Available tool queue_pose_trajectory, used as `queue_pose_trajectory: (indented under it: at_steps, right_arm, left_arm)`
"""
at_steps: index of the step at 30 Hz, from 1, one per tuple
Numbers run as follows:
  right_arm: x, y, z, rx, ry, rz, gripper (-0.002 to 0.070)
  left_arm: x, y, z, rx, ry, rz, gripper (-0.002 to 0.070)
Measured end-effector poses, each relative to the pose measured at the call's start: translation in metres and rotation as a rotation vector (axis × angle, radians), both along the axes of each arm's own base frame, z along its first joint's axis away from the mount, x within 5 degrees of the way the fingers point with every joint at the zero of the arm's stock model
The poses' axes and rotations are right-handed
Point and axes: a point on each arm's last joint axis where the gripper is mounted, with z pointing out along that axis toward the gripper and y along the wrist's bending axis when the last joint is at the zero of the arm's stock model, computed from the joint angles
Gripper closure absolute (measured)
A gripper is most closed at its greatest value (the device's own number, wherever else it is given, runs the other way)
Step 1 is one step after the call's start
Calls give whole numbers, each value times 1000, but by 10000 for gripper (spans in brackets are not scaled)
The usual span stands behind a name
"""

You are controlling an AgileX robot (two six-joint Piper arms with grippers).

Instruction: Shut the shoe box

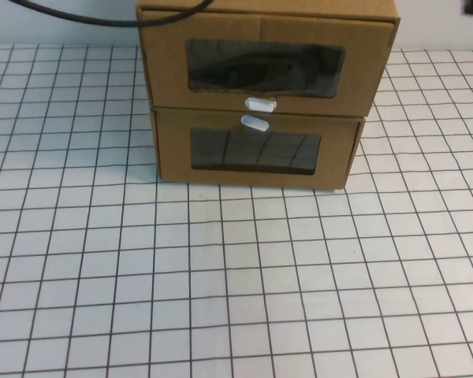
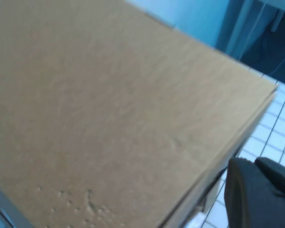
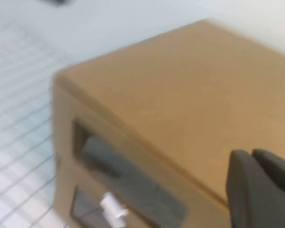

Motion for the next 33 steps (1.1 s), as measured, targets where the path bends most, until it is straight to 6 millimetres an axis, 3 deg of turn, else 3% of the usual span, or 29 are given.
queue_pose_trajectory:
  at_steps: [3, 7, 11, 15, 18, 23, 28, 33]
  right_arm:
    - [-28, -20, 17, 71, -26, -85, 690]
    - [-74, -25, 22, 159, -83, -118, 690]
    - [-109, -29, 11, 261, -112, -156, 690]
    - [-139, -34, -19, 361, -101, -204, 690]
    - [-164, -38, -43, 405, -115, -236, 690]
    - [-202, -43, -78, 418, -167, -258, 690]
    - [-232, -43, -111, 349, -227, -239, 690]
    - [-247, -41, -136, 282, -242, -200, 690]
  left_arm:
    - [-28, 6, 27, -17, -47, -1, 680]
    - [-65, 14, 58, -37, -124, 6, 680]
    - [-108, 24, 83, -59, -184, 12, 680]
    - [-149, 34, 91, -49, -198, 24, 680]
    - [-175, 43, 81, -10, -175, 51, 680]
    - [-215, 61, 45, 59, -142, 137, 680]
    - [-251, 78, 0, 48, -207, 262, 680]
    - [-283, 91, -57, 7, -241, 342, 680]
